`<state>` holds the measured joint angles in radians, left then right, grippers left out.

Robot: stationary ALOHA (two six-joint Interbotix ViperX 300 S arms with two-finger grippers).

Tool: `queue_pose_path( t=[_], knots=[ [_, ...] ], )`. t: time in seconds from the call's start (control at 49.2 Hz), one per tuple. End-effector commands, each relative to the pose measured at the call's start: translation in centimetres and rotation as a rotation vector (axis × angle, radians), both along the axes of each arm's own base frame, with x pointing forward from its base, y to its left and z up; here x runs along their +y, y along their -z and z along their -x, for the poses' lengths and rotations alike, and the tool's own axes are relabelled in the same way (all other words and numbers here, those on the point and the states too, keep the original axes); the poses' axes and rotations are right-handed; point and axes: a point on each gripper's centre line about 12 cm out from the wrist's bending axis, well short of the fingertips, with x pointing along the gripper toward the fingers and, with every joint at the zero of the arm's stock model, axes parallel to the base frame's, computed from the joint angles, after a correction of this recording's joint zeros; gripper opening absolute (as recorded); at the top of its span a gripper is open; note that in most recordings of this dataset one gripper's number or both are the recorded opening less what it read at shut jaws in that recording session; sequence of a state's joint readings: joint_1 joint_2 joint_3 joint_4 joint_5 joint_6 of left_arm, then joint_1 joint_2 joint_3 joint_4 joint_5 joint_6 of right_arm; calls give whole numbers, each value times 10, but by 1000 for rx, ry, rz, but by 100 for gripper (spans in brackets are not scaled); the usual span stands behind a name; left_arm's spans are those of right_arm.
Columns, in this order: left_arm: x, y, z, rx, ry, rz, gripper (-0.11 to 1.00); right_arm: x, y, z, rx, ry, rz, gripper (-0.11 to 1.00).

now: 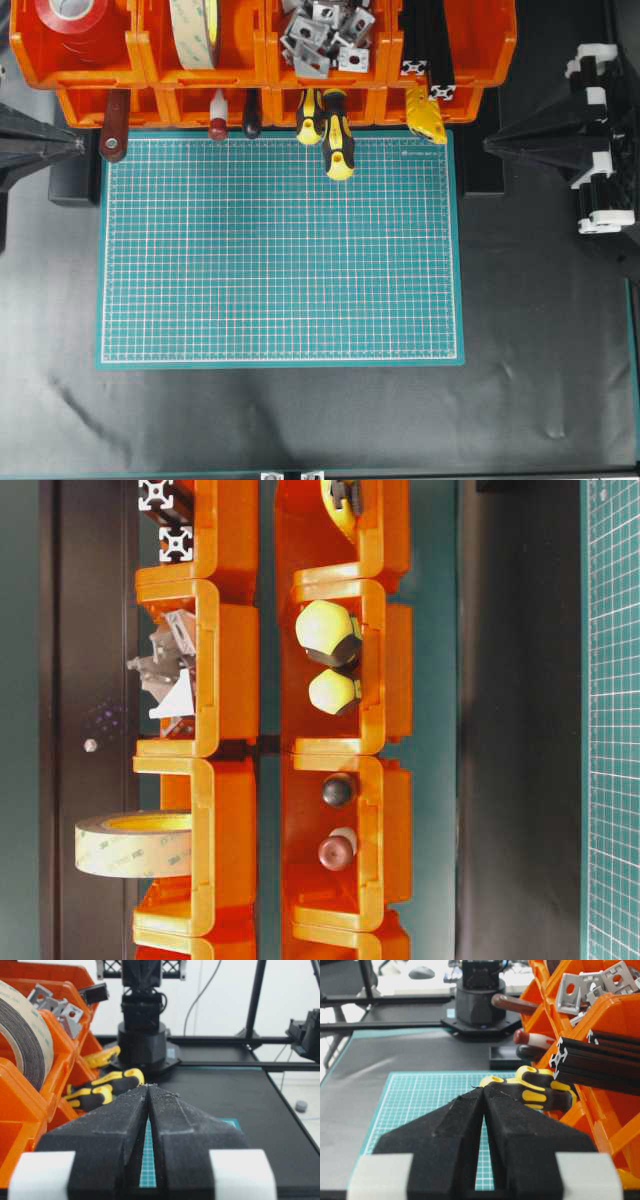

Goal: Pick scraper from container rack with left arm.

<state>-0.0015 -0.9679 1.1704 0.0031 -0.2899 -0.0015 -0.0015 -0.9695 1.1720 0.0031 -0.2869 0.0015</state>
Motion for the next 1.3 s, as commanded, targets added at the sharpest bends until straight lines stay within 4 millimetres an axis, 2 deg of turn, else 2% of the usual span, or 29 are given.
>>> queue_pose_path(
  t=[0.0,0.061,0.122,0.224,0.406,0.61,0.752,0.874,1.077,1.179,1.28],
  knots=[
    [-7,-23,-7,4,34,-35,6,0,-4,-3,-15,1,-18,2],
    [-9,-35,-9,48,41,-46,1,0,-9,-3,-32,4,-36,5],
    [-10,-44,-10,103,45,-56,0,0,-16,-3,-54,6,-58,-1],
    [-13,-61,-6,176,59,-64,0,0,-22,-1,-74,8,-76,-1],
    [-20,-83,1,337,92,-76,0,0,-25,2,-77,9,-91,-1],
    [-23,-103,-3,575,103,-108,0,-1,-24,3,-63,12,-104,-1],
    [-43,-94,-20,773,165,-186,0,-1,-23,2,-60,15,-133,-1],
    [-48,-83,-33,860,142,-250,0,-1,-21,1,-45,18,-160,-1],
    [-39,-75,-50,962,-44,-424,0,-1,-20,1,-42,19,-177,-1],
    [-45,-69,-51,1034,-154,-544,0,0,-20,1,-40,18,-177,-1],
    [-54,-62,-51,1040,-180,-570,0,-1,-19,2,-31,19,-177,-1]
  ],
)
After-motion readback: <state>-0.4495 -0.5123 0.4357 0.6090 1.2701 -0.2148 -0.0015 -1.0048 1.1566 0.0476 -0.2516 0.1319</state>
